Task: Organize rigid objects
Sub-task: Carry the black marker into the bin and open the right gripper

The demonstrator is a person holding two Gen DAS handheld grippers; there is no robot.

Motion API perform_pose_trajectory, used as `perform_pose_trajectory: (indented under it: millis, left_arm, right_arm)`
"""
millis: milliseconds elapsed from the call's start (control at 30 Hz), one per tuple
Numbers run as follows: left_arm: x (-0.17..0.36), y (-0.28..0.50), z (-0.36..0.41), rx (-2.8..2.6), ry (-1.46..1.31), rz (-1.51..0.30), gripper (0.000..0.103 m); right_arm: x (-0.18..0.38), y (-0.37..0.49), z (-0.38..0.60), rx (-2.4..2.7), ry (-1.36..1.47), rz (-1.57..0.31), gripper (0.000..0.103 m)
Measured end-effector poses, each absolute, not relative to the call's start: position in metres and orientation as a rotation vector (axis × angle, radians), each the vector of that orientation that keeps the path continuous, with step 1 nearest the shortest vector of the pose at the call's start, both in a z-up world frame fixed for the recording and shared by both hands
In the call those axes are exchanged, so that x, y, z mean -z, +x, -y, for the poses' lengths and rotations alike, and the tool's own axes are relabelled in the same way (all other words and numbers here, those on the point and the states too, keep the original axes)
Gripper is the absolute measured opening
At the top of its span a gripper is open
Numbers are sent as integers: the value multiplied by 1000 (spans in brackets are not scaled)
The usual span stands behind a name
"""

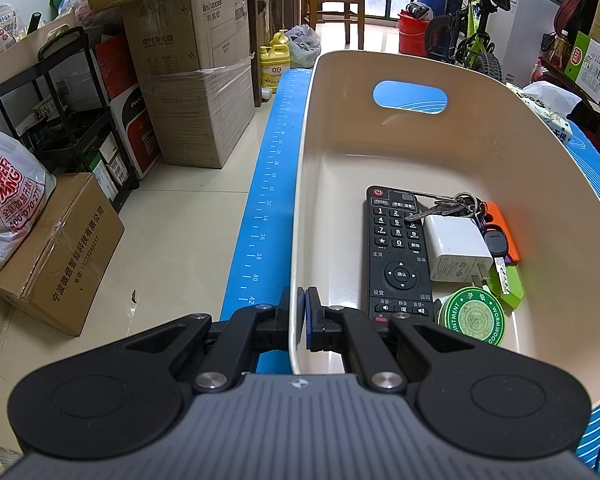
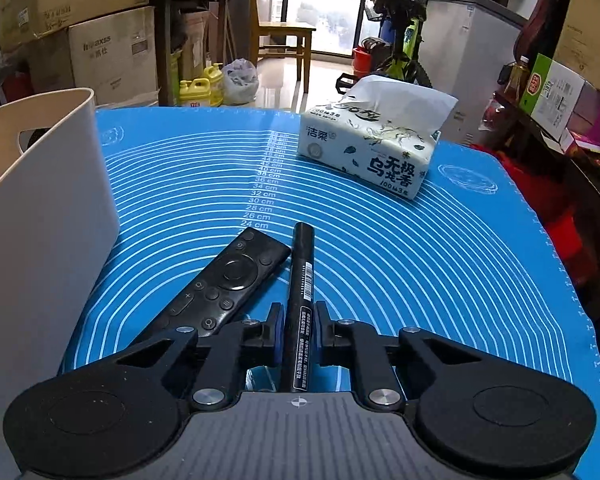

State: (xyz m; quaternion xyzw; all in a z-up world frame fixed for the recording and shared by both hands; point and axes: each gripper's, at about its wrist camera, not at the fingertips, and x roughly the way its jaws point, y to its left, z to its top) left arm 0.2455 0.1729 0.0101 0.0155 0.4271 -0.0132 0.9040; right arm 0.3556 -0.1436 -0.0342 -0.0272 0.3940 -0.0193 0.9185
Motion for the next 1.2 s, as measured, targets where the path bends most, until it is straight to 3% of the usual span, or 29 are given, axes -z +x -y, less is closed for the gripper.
perform_pose_trajectory:
  millis: [333, 900, 1200]
  left_arm:
    - [-10, 246, -173, 27, 32, -882, 7]
    - [-10, 246, -172, 27, 33, -883, 6]
    - [-11, 245, -173, 28, 33, -884, 6]
  right_arm:
    - [12, 342, 147, 44, -62, -729, 23]
    - [-89, 275, 65, -231, -151, -476, 23]
    - [-80, 269, 4, -386, -226, -511, 23]
